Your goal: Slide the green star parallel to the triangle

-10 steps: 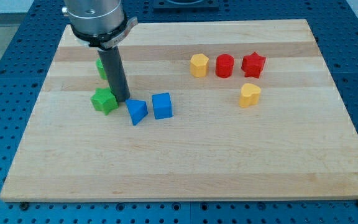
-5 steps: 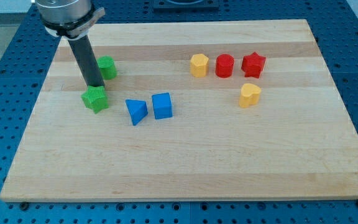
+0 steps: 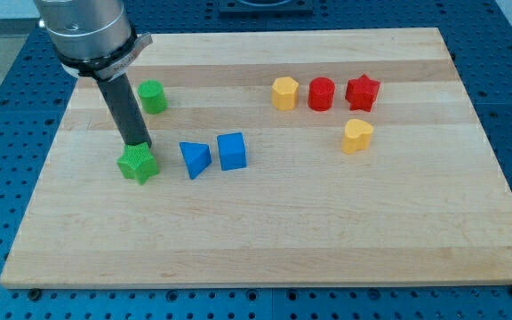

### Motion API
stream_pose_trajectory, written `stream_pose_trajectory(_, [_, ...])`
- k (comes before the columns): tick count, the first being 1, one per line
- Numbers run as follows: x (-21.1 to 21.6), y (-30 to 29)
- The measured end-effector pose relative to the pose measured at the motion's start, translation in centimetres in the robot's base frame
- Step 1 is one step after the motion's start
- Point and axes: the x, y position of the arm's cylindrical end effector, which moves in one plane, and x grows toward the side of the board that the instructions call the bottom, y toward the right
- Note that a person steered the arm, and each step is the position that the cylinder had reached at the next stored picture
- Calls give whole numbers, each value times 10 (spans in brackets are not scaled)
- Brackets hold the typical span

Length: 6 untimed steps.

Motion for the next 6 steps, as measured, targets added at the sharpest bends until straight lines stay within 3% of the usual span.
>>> stream_pose_trajectory(2, [-6,40])
stream_pose_trajectory(4, [-34,121])
stream_pose_trajectory(6, [-24,213])
